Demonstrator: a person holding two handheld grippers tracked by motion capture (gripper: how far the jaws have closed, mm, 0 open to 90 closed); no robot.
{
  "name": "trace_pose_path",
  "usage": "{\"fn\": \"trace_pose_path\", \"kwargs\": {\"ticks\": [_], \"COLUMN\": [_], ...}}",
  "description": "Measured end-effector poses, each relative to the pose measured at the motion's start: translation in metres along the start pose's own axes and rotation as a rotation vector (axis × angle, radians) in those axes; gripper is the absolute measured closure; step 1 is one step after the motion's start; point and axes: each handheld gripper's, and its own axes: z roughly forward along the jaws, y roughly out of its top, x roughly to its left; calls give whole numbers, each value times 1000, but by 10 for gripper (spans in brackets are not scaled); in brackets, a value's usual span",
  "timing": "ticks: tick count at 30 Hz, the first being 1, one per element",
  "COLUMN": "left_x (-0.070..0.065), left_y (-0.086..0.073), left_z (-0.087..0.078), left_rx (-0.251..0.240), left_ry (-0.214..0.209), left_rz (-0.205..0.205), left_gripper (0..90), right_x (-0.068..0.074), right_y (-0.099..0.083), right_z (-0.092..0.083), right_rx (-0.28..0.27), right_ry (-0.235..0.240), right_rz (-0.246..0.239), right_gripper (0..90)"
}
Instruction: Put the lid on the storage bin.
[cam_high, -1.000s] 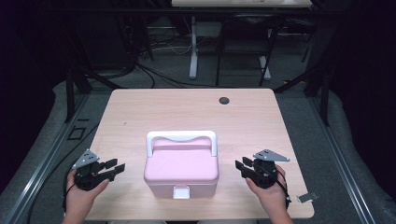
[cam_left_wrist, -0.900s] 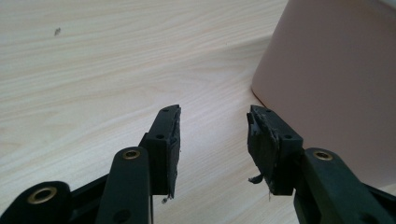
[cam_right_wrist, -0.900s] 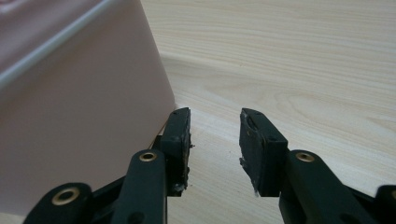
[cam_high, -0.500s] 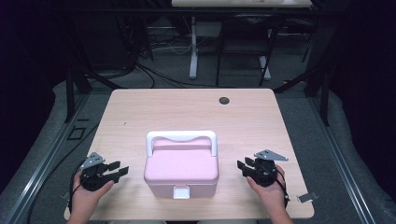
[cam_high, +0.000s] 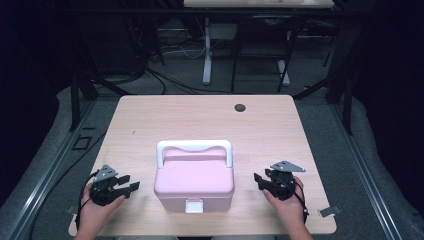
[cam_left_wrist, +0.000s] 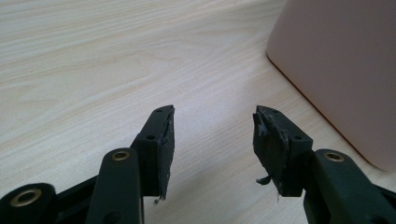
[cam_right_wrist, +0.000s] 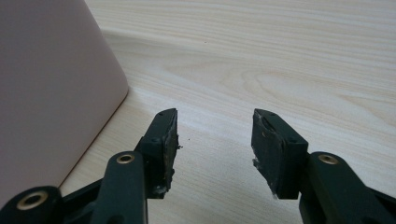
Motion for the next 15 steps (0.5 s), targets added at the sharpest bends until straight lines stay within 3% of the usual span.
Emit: {"fn": "trace_pose_path", "kwargs": {"ticks": [6,11,15], "left_x": [1,1,0], "left_y": [0,1,5], "left_z": [1,-1,-3], "left_rx": [10,2,-15], "left_ry": [7,-19,-44], "left_rz": [-6,-10,-7], "left_gripper": [481,487,499], "right_x": [2,1,1], "right_y": [0,0,0], "right_z": [2,3,3], "right_rx": [3,7,-12], "right_ry": [-12,-5,-5], "right_rz": [-26,-33,-81], "right_gripper": [487,469,451]}}
